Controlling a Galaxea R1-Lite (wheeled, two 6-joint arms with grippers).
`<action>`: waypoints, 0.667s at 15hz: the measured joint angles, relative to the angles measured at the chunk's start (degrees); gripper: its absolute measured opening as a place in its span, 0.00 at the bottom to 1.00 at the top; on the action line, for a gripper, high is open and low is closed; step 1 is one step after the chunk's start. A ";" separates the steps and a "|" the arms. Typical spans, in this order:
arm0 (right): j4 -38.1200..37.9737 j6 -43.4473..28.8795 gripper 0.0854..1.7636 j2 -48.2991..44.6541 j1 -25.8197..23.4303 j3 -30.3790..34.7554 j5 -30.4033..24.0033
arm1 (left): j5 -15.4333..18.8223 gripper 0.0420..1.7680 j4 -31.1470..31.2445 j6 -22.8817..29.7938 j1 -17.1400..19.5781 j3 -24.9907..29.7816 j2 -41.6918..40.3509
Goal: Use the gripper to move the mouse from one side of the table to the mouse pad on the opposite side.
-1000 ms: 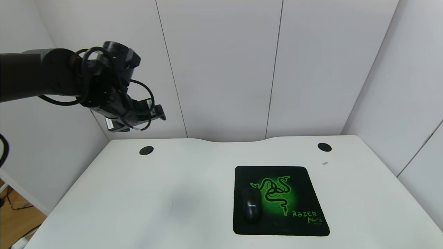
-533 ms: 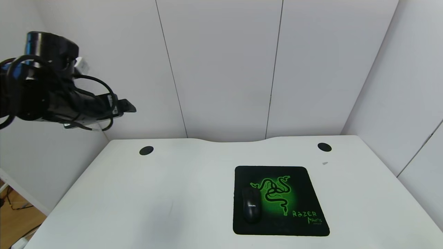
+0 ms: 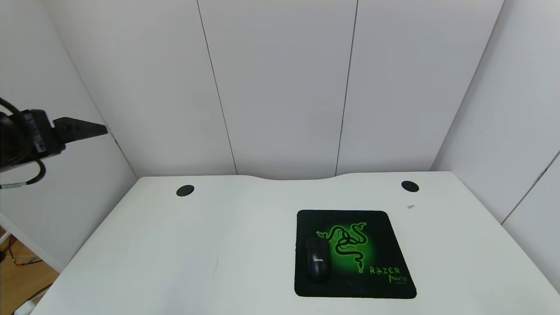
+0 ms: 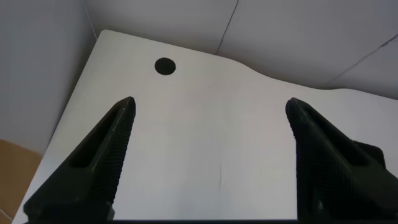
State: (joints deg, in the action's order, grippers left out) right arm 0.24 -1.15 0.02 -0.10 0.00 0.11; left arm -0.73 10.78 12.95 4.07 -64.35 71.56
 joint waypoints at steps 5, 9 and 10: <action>-0.02 0.02 0.97 0.00 0.00 0.00 0.00 | 0.46 0.97 0.17 -3.73 0.37 9.92 -15.88; -0.02 0.02 0.97 0.00 0.00 0.00 -0.04 | -0.57 0.97 2.50 -6.81 0.39 13.84 -28.37; -0.02 0.02 0.97 0.00 0.00 0.00 -0.01 | -0.63 0.97 2.82 -7.69 0.41 14.64 -31.56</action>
State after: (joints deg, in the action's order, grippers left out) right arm 0.22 -1.12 0.02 -0.10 0.00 0.10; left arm -1.37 13.59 5.25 4.49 -49.71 40.00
